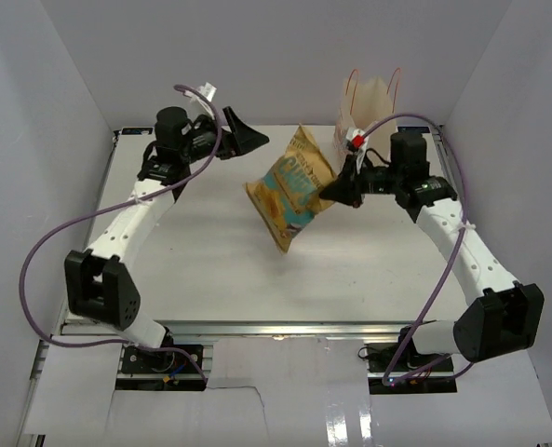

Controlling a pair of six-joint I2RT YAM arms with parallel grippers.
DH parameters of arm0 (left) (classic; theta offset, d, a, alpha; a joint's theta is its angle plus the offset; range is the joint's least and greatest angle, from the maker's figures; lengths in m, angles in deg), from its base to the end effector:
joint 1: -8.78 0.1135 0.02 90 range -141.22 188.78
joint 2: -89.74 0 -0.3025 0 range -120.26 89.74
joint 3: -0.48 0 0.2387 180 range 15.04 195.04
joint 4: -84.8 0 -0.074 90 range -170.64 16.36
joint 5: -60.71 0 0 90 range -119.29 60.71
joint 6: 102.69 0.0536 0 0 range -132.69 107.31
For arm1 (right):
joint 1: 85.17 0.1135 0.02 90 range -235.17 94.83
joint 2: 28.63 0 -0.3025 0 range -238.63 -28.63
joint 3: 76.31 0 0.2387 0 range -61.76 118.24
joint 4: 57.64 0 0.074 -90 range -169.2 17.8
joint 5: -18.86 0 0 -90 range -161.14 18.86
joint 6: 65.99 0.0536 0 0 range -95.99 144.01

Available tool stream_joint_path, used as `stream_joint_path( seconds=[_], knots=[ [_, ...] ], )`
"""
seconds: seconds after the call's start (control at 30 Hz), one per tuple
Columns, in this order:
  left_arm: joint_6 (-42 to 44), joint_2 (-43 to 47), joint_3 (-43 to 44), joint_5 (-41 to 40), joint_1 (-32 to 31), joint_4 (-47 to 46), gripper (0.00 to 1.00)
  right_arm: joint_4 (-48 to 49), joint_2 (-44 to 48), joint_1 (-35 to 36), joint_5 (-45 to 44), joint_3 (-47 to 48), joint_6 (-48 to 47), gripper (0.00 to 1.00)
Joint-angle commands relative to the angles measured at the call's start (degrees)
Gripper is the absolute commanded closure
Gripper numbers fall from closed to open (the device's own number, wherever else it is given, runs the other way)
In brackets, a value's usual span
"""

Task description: Place the snacks into the paper bag

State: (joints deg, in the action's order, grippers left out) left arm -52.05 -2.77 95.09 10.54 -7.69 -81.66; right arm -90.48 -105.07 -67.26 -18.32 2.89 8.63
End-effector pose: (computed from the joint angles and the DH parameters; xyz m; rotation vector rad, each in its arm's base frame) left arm 0.3591 -0.1420 0.4016 0.1692 1.9105 -1.2928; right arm 0.2529 0.1266 0.3657 -1.0813 1.6895 0.9820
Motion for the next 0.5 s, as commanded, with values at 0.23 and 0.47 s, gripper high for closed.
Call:
stream_joint_path(
  seconds=[0.23,0.47],
  knots=[
    [10.5,25.6,-15.2,-17.6,4.6,3.6,0.02,4.6,-0.8,-10.1,-10.8,33.9,-1.6,0.92],
    [9.7,33.4,-25.6,-20.4,5.0,6.0,0.02,12.5,-8.6,-17.2,-20.7,48.3,1.8,0.92]
  ],
)
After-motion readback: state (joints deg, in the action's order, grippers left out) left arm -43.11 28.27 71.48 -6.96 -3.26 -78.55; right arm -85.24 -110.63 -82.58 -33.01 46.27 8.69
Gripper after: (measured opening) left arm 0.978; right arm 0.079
